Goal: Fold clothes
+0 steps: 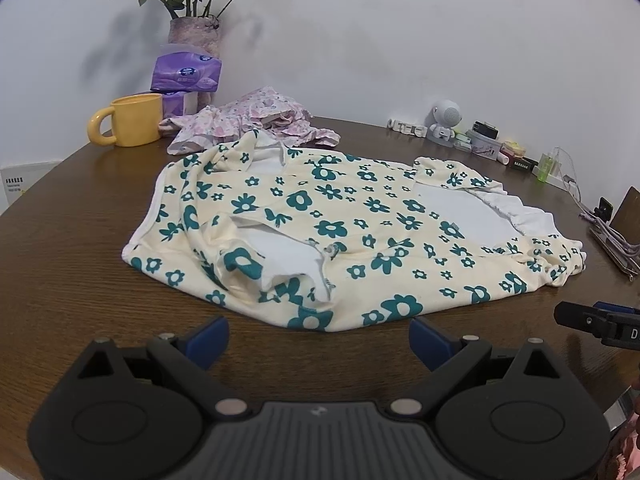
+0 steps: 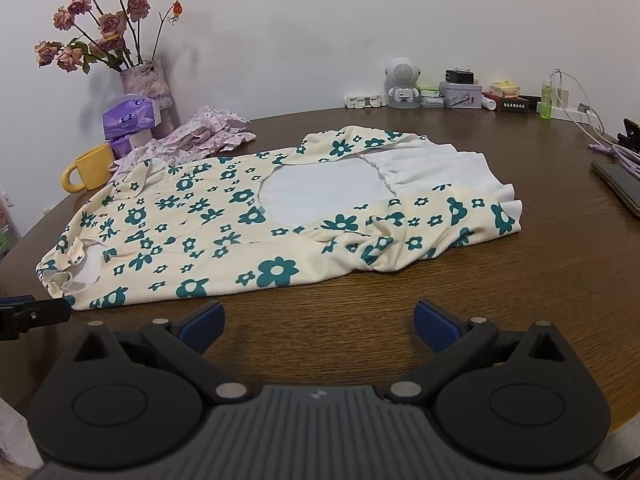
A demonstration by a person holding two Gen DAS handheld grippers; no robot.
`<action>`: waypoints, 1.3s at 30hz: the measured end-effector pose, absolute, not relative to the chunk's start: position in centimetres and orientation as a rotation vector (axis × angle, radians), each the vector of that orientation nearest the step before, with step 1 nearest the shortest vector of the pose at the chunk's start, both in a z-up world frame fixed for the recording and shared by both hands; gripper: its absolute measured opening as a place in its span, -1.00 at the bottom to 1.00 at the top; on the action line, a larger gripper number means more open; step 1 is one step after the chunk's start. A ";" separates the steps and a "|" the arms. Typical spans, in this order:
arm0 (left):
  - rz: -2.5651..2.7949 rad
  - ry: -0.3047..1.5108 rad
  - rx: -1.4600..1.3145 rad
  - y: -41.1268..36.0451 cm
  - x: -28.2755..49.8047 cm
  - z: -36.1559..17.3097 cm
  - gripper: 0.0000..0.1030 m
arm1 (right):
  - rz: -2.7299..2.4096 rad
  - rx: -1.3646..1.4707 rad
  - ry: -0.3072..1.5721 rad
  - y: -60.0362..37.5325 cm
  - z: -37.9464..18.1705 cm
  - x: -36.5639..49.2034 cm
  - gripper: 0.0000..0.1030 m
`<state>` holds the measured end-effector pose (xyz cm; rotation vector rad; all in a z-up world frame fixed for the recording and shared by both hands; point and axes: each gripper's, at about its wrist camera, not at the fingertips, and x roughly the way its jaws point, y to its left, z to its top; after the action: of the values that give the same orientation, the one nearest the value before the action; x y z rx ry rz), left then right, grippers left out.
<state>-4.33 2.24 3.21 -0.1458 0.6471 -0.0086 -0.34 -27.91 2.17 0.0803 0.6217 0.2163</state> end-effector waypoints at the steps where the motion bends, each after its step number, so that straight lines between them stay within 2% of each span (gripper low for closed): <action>1: -0.005 0.646 -0.146 2.3 -4.3 3.2 0.88 | 0.218 0.082 0.622 -27.9 2.2 -0.3 0.99; 24: 0.022 0.641 -0.059 1.9 -3.6 3.5 0.88 | 0.238 0.126 0.634 -28.7 1.7 0.6 0.99; 29: -0.005 0.622 0.011 1.8 -3.8 4.0 0.77 | 0.252 0.022 0.606 -28.6 2.1 0.6 0.99; 34: -0.084 0.668 0.113 1.8 -3.4 4.3 0.52 | 0.275 -0.135 0.550 -29.3 3.1 0.8 0.99; 39: -0.166 0.731 0.309 1.6 -2.9 4.7 0.40 | 0.330 -0.353 0.537 -30.0 4.0 1.7 0.94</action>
<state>-2.90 1.56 4.68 0.3086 0.7306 -0.1656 1.68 -29.96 4.05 -0.3529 0.5373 0.3300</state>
